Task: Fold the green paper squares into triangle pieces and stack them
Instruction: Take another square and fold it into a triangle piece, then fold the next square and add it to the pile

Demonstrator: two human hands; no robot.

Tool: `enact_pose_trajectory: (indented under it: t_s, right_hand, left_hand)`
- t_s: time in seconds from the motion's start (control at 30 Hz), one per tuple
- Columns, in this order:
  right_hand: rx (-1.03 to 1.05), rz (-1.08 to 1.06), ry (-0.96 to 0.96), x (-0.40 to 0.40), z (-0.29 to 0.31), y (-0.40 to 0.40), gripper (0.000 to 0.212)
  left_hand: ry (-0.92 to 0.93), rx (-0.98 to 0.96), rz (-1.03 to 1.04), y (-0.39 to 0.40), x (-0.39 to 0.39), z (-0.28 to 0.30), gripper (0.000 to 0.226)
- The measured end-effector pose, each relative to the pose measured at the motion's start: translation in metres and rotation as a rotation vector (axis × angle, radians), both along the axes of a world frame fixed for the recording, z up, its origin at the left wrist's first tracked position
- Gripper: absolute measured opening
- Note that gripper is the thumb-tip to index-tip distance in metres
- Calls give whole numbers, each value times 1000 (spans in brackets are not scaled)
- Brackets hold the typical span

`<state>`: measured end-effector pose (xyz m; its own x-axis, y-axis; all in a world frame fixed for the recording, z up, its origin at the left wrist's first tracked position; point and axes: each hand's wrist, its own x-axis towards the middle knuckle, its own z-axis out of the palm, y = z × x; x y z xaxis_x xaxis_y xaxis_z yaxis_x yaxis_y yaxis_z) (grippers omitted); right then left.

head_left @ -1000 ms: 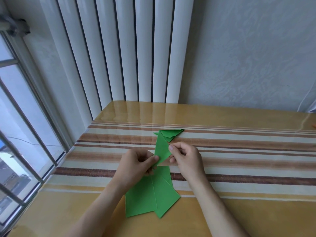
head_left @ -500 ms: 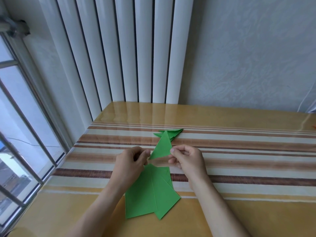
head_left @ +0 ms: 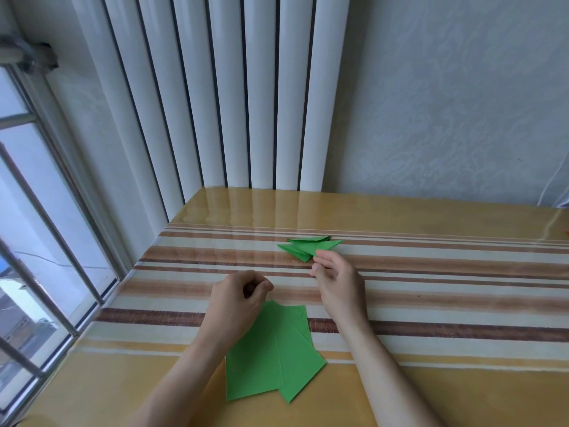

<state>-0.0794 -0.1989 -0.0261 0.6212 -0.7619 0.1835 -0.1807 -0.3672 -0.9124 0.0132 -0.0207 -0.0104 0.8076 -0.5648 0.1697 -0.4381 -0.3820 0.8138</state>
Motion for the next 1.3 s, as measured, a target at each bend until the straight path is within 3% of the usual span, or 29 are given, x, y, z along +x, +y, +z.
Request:
enact_pose_trajectory:
  t_s: [0.13, 0.37, 0.47, 0.6, 0.7, 0.83, 0.97, 1.17, 1.3]
  right_hand:
    - [-48, 55, 85, -2, 5, 1, 41]
    - [-55, 74, 92, -2, 2, -2, 47]
    - [-66, 66, 103, -3, 0, -2, 40]
    - [-133, 58, 69, -8, 4, 6, 17]
    - [-201, 293, 96, -13, 11, 19, 11]
    - [-291, 651, 332, -17, 13, 37, 61]
    - [-330, 777, 443, -22, 17, 37, 95]
    - [-375, 764, 425, -20, 14, 37, 84]
    - [-357, 693, 380, -19, 13, 37, 65]
  left_hand:
    - [0, -1, 1, 0, -1, 1, 16]
    - [3, 12, 16, 0, -1, 2, 16]
    - [12, 11, 35, 0, 0, 3, 16]
    - [24, -12, 77, 1, 1, 4, 14]
    - [19, -14, 129, 1, 2, 4, 15]
    - [42, -27, 200, 2, 5, 6, 17]
    - [76, -81, 242, 2, 5, 7, 21]
    - [105, -82, 237, 2, 4, 9, 25]
    - [104, -65, 218, 2, 1, 11, 26]
